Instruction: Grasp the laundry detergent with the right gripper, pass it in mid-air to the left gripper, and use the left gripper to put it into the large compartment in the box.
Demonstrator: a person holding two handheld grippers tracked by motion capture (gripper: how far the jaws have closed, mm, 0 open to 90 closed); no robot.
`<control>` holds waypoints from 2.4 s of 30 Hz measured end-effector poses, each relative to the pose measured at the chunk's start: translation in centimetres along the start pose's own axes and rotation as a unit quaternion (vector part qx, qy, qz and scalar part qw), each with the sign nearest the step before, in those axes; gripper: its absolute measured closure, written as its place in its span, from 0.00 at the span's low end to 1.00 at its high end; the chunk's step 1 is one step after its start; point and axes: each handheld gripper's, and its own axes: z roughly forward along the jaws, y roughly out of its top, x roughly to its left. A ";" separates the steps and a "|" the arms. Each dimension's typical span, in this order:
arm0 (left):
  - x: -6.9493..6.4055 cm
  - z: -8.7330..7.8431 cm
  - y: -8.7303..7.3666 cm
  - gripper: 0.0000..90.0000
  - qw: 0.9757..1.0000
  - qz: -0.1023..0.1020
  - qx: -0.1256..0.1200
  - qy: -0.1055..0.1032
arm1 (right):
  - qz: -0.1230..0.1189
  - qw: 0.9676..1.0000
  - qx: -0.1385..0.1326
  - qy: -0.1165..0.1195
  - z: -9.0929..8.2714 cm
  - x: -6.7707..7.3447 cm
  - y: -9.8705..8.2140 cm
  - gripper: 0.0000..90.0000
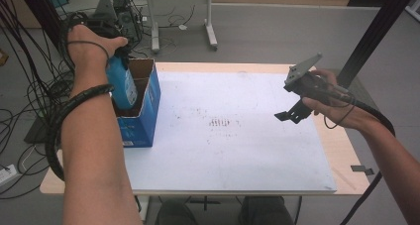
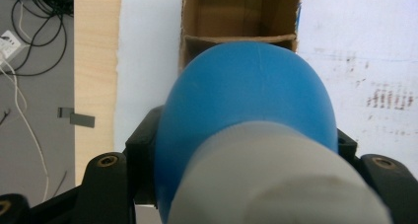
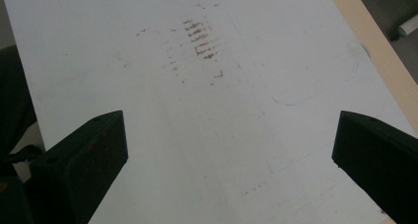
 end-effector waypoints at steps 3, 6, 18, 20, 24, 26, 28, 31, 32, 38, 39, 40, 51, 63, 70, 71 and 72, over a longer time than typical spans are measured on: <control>-0.2 0.9 -0.1 0.42 1.000 0.006 0.001 0.004 | -0.004 1.000 0.002 0.001 0.2 0.1 0.2 0.00; -0.3 2.0 -0.3 0.42 1.000 0.008 0.003 0.002 | -0.004 1.000 0.002 0.001 0.4 0.1 0.4 0.00; -0.8 5.7 -0.9 0.42 1.000 0.026 0.017 0.000 | -0.004 1.000 0.010 0.004 0.9 0.4 0.2 0.00; -0.9 6.4 -1.0 0.42 0.999 0.027 0.017 -0.002 | -0.003 1.000 0.010 0.004 0.9 0.3 0.1 0.00; -1.0 7.5 -1.2 0.42 0.999 0.029 0.018 -0.006 | -0.003 1.000 0.013 0.003 0.9 0.3 0.1 0.00; -1.1 7.9 -1.2 0.42 0.999 0.029 0.017 -0.005 | -0.003 1.000 0.013 0.002 0.9 0.3 0.1 0.00; -1.0 8.2 -1.3 0.42 0.999 0.029 0.018 -0.003 | -0.003 1.000 0.014 0.002 1.0 0.3 0.1 0.00; -1.0 8.7 -1.4 0.42 0.999 0.031 0.018 0.001 | -0.003 1.000 0.016 0.003 1.1 0.3 0.0 0.00; -1.1 8.8 -1.4 0.42 0.999 0.032 0.018 0.003 | -0.003 1.000 0.017 0.003 1.2 0.3 0.0 0.00; -1.0 9.6 -1.5 0.42 0.999 0.031 0.020 0.002 | -0.007 1.000 0.020 0.003 1.5 0.3 0.1 0.00; -1.0 9.7 -1.5 0.42 0.999 0.032 0.021 0.003 | -0.007 1.000 0.020 0.003 1.5 0.3 0.1 0.00; -1.0 9.8 -1.5 0.42 0.999 0.032 0.021 0.003 | -0.007 1.000 0.020 0.003 1.5 0.3 0.1 0.00; -1.2 10.8 -1.6 0.42 0.999 0.039 0.026 0.002 | -0.006 1.000 0.023 0.006 2.0 0.3 -0.1 0.00; -0.9 11.9 -1.9 0.42 0.999 0.038 0.032 0.004 | -0.008 1.000 0.025 0.003 1.9 0.3 -0.2 0.00; -0.7 12.2 -2.0 0.42 0.999 0.038 0.032 0.001 | -0.008 1.000 0.027 0.001 1.9 0.3 -0.1 0.00; -0.7 12.2 -2.0 0.42 0.999 0.038 0.031 0.001 | -0.009 1.000 0.027 0.001 1.9 0.4 0.0 0.00; -0.7 12.2 -2.1 0.42 0.999 0.038 0.029 0.001 | -0.009 1.000 0.026 0.001 1.9 0.4 0.0 0.00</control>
